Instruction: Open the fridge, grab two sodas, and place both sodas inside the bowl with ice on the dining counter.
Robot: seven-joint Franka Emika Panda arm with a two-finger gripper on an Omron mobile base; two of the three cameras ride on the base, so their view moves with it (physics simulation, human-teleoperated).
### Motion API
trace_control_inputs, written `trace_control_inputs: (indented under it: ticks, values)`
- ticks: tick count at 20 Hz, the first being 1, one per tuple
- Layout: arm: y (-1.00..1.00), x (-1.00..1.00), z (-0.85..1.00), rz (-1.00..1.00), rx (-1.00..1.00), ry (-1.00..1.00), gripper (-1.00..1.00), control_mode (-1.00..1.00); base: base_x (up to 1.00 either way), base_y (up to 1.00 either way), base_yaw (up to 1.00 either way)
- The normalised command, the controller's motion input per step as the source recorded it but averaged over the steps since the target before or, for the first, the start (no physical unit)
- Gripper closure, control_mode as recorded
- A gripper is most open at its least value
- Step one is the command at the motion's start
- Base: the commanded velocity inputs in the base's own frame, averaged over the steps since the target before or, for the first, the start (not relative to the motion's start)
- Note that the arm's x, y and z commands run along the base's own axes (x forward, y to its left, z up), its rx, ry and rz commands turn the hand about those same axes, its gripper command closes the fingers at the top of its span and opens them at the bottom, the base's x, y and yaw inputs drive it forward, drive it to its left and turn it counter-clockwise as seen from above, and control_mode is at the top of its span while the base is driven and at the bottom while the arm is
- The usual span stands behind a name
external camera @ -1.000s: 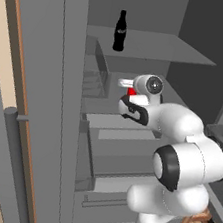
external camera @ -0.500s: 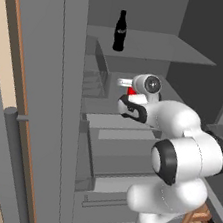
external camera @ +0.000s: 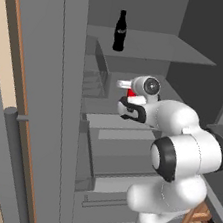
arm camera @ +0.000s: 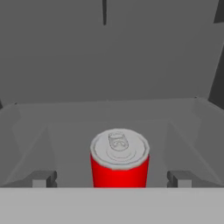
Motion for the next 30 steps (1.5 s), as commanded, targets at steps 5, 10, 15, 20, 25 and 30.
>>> trace_control_inputs:
  ticks: [5, 10, 15, 20, 25, 30]
  values:
    - [-0.03, 0.11, -0.04, 0.0, 0.0, 0.0, -1.0, -1.0, 0.0, 0.0, 0.0]
    - [-0.03, 0.13, -0.03, 0.0, 0.0, 0.0, -1.0, -1.0, 0.0, 0.0, 0.0]
    - [0.0, 0.11, -0.1, 0.0, 0.0, 0.0, -1.0, -1.0, 0.0, 0.0, 0.0]
    - [-0.03, 0.05, -0.13, 0.0, 0.0, 0.0, 1.0, -1.0, 0.0, 0.0, 0.0]
    - [-0.05, 0.0, -0.01, 0.0, 0.0, 0.0, 1.0, -1.0, 0.0, 0.0, 0.0]
    - [0.0, 0.0, 0.0, 0.0, 0.0, 0.0, 1.0, -1.0, 0.0, 0.0, 0.0]
